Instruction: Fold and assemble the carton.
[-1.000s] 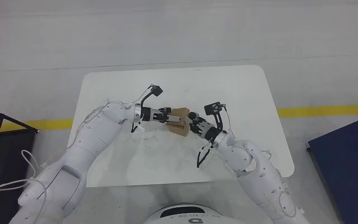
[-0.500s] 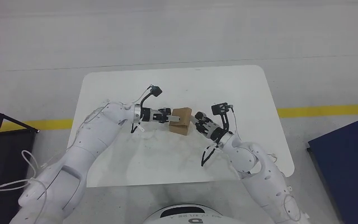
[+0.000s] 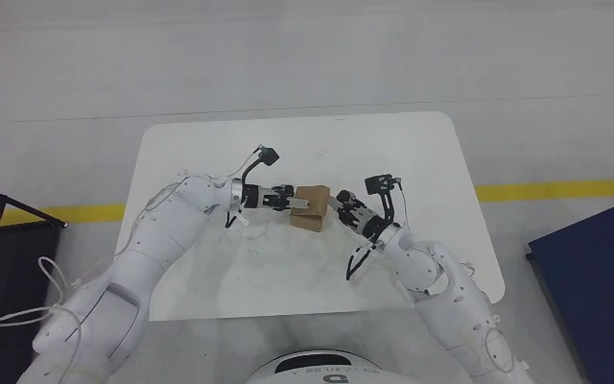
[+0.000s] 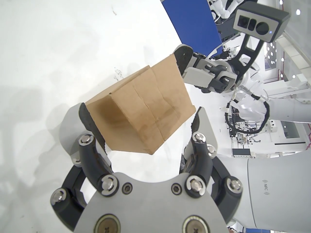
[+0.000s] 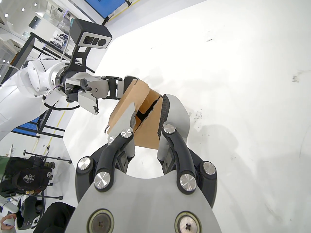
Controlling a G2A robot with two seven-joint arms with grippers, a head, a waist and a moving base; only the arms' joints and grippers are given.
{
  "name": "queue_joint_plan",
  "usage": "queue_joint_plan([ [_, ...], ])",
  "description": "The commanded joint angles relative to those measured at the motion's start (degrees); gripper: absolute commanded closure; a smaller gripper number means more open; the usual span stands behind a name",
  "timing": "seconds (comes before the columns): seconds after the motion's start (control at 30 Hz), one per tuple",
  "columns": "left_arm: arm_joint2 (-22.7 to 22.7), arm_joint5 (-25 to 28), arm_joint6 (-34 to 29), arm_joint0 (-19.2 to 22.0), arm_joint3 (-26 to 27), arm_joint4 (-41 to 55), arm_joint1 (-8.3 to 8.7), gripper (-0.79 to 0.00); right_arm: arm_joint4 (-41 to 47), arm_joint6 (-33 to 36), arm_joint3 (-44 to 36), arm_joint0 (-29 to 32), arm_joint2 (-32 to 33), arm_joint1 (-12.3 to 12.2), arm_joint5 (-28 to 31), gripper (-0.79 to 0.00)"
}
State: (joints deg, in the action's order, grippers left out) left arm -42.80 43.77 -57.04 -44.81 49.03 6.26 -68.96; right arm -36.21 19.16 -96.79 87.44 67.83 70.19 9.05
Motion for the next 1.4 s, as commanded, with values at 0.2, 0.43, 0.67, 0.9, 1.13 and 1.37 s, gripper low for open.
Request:
queue_joint_plan([
  [0.2,0.20,0.55,-0.24,0.05,-0.30,0.40,-0.23,-0.785,-0.84,0.27,-0.74,0.18,-0.54,-0.01,-0.63,-0.252],
  [0.43,0.20,0.95,-0.29,0.04,-0.74,0.60,-0.34,-0.782,-1.64,0.14,-0.69,-0.28,-1.26,0.08,-1.44,-0.252],
  [0.67,0.06,0.99,-0.37,0.04,-1.05,0.65,-0.34,-0.785,-2.32,-0.92,-2.15,1.13,-0.50,-0.15,-0.65,-0.256],
  [0.9,0.05,1.12,-0.29,0.04,-1.04,0.38,-0.39,-0.785,-3.51,-0.43,-2.48,1.03,-1.21,-0.13,-1.31,-0.259],
  [1.13,-0.02,0.88,-0.29,0.09,-1.01,0.26,-0.42,-0.785,-4.49,0.21,-2.43,0.31,-2.35,0.01,-2.30,-0.259],
  [1.37,-0.05,0.80,-0.17,0.08,-0.94,-0.10,-0.44,-0.785,-5.22,1.39,-2.24,-0.27,-3.15,0.10,-3.31,-0.268],
])
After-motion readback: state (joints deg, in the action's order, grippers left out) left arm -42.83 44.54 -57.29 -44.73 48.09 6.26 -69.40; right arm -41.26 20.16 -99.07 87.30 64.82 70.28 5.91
